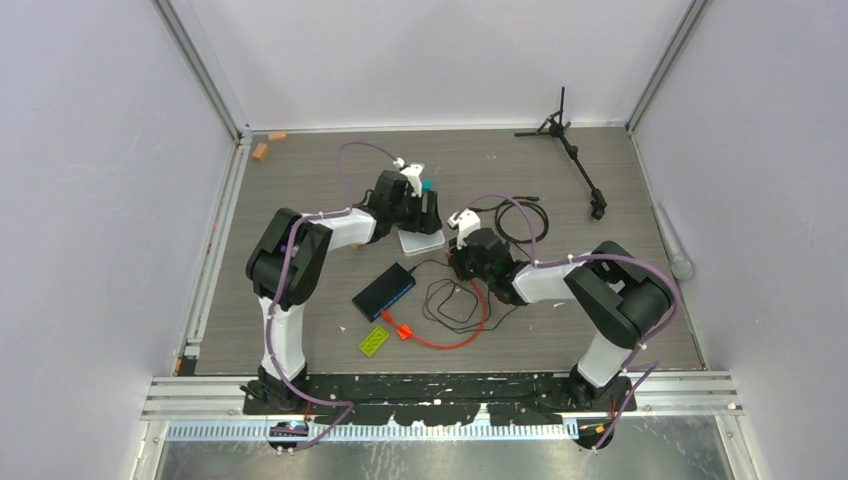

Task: Insert the plug into the switch port
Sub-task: Insert the connector into the switch port.

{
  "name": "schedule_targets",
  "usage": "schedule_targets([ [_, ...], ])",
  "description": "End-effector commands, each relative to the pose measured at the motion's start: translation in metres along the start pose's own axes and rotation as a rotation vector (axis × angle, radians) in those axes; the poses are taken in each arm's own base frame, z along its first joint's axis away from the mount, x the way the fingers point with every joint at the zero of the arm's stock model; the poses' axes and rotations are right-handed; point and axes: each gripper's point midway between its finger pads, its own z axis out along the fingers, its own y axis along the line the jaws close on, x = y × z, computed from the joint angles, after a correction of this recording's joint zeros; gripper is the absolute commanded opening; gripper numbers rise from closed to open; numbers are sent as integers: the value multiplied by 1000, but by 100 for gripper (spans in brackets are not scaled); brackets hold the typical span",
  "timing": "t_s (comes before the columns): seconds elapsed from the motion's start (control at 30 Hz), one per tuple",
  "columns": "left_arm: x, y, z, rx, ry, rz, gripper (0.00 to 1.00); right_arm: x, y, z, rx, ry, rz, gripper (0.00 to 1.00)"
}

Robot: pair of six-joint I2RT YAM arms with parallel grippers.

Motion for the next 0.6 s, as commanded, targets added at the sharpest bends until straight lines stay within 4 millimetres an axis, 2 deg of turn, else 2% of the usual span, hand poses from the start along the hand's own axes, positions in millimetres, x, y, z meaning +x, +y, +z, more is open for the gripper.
schedule_targets([
  [0.0,15,28,-10,-111,32,-55,73,-11,25,8,-95,-10,-25,0],
  [0.13,22,31,-15,-118,48,-62,73,-15,31,13,-109,-19,-31,0],
  [0.27,33,32,-21,-118,72,-64,71,-20,24,17,-69,-36,-33,0],
  [0.57,30,17,-15,-28,78,-56,64,-37,25,20,-65,-69,-50,1],
])
